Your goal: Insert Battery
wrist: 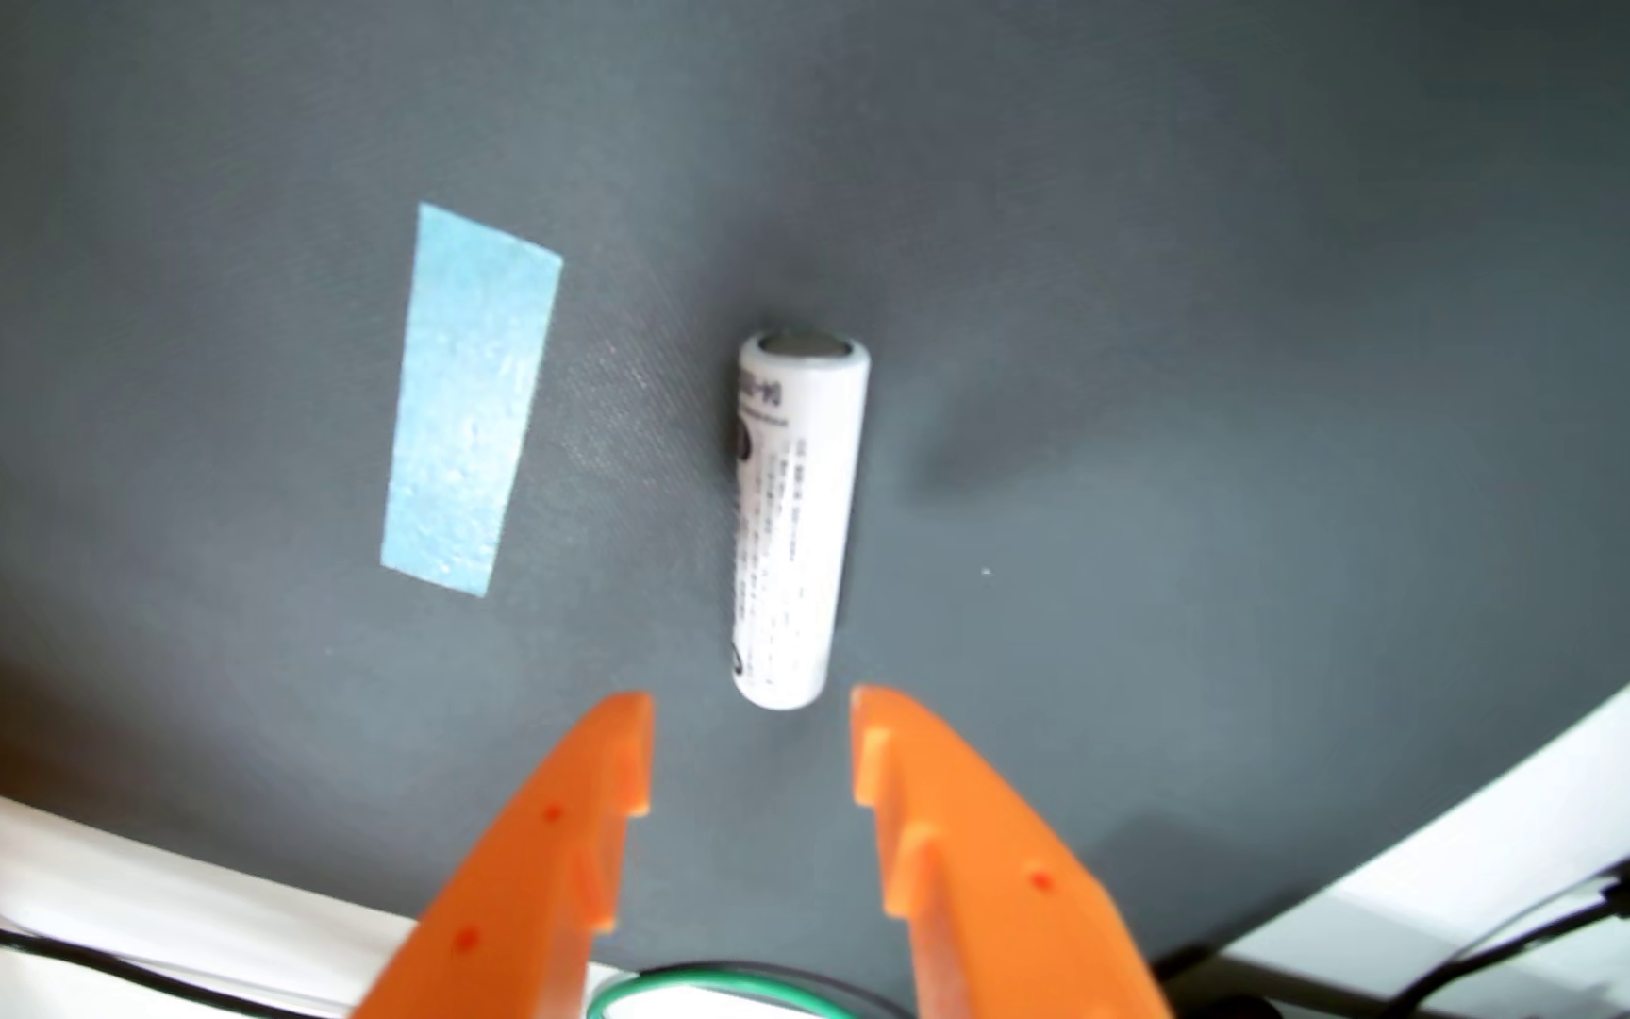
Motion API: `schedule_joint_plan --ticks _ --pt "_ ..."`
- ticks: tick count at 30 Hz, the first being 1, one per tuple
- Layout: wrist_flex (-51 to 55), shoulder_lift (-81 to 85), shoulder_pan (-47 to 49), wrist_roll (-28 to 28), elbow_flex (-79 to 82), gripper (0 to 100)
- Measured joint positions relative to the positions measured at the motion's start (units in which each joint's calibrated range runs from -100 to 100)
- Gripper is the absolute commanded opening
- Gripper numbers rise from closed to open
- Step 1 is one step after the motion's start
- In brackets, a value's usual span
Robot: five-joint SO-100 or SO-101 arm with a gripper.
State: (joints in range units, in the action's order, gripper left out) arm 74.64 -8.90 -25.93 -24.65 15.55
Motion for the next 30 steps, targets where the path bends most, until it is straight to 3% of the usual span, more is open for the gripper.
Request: schedule_joint_plan --ticks 11,17,30 --pt "-0.1 -2.6 -0.1 -1.5 -0.2 13" --pt "-0.1 -2.6 -0.4 -2.8 -0.5 20" --pt "-3.9 -3.1 -2.3 -3.0 -0.5 20"
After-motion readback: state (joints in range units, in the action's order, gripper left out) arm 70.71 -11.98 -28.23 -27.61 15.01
